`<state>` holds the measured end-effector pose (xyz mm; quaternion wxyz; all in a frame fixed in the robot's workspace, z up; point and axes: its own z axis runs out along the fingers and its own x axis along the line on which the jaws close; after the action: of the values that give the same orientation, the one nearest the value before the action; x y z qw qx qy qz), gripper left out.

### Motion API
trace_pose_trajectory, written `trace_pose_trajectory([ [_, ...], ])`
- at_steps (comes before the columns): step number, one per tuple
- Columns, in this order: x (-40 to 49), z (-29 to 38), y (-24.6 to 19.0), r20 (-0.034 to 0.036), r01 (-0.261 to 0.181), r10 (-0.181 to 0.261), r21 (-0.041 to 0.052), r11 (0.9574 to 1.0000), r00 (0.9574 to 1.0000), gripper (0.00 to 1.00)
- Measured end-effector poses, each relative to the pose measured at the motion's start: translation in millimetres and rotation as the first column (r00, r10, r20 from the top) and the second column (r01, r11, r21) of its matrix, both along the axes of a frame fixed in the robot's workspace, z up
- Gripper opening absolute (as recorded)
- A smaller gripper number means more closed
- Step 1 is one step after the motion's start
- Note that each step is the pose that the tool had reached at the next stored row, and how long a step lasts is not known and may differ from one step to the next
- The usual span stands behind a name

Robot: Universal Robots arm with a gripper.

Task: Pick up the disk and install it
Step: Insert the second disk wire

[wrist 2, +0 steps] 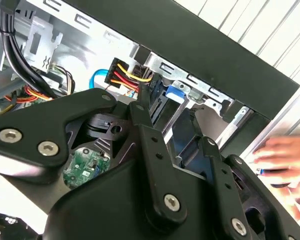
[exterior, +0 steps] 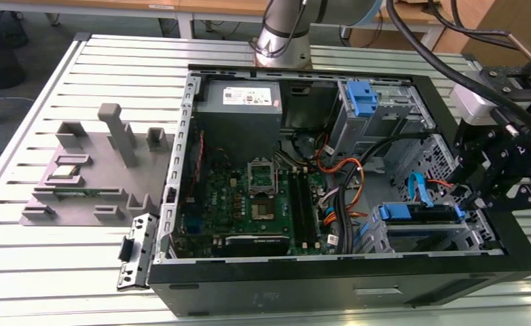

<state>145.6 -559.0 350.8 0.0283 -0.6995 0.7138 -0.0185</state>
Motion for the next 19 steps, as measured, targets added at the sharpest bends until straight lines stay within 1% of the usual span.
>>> trace_pose_trajectory([
  [3,0.5,0.0,0.0,-0.0018,0.0,0.0,-0.0001,1.0,1.0,0.46],
  [4,1.1,0.0,-0.1,-0.0067,0.001,-0.001,-0.0003,1.0,1.0,0.46],
  [6,2.3,0.1,0.0,-0.02,0.002,-0.002,-0.0002,1.0,0.9998,0.46],
  [7,3.0,0.2,0.0,-0.028,0.003,-0.003,-0.0004,1.0,0.9996,0.46],
  [9,4.6,0.1,0.0,-0.0477,0.003,-0.003,-0.0003,1.0,0.9989,0.46],
  [10,5.7,0.1,0.1,-0.056,0.003,-0.003,-0.0003,1.0,0.9984,0.46],
  [12,8.5,0.1,0.4,-0.069,0.003,-0.003,-0.0004,1.0,0.9976,0.46],
  [14,13.5,-0.1,0.9,-0.0767,0.003,-0.003,0.0,1.0,0.997,0.46],
  [18,27.9,-0.3,1.1,-0.088,0.003,-0.003,0.0024,1.0,0.9961,0.46],
  [19,30.8,-0.4,1.1,-0.0941,0.003,-0.003,0.0025,1.0,0.9956,0.46],
])
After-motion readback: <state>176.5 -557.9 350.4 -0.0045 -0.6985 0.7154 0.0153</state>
